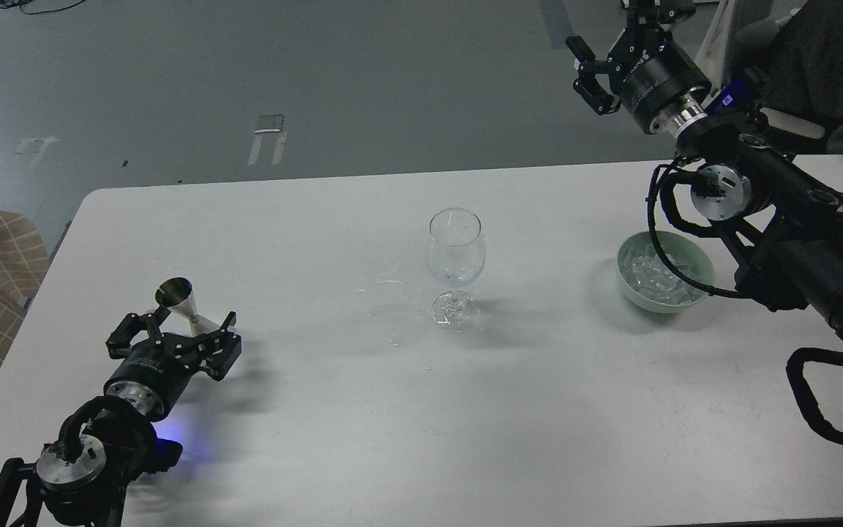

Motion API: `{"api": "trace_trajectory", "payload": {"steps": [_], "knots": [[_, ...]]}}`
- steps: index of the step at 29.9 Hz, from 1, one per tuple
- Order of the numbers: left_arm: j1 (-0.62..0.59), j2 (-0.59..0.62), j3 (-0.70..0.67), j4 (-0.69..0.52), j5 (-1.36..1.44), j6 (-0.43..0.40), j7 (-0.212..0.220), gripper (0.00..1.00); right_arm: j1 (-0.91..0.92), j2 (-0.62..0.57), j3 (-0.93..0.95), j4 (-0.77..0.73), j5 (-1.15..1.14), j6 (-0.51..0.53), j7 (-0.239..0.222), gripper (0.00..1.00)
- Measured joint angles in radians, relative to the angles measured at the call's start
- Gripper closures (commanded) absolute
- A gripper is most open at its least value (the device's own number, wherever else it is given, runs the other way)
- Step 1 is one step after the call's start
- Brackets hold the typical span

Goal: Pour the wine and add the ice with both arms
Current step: 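Close the left gripper around the metal jigger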

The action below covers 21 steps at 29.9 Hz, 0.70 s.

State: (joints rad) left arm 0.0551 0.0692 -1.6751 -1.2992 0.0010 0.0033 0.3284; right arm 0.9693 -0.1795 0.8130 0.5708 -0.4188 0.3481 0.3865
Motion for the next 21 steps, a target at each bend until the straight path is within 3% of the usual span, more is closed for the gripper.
{"api": "trace_trajectory", "payload": {"steps": [3,7,21], "knots": [[-0.007,0.000,0.002,0.007,0.004,0.000,0.001,0.17,-0.001,0.000,0.000,0.001,0.000,0.000,0.000,0.00],[-0.009,0.001,0.003,0.009,0.005,0.000,0.000,0.37,-0.001,0.000,0.000,0.003,0.000,0.000,0.001,0.00],[-0.017,0.006,0.003,0.033,0.007,0.000,-0.026,0.59,-0.005,0.000,-0.032,0.006,0.000,0.000,0.002,0.00]]}}
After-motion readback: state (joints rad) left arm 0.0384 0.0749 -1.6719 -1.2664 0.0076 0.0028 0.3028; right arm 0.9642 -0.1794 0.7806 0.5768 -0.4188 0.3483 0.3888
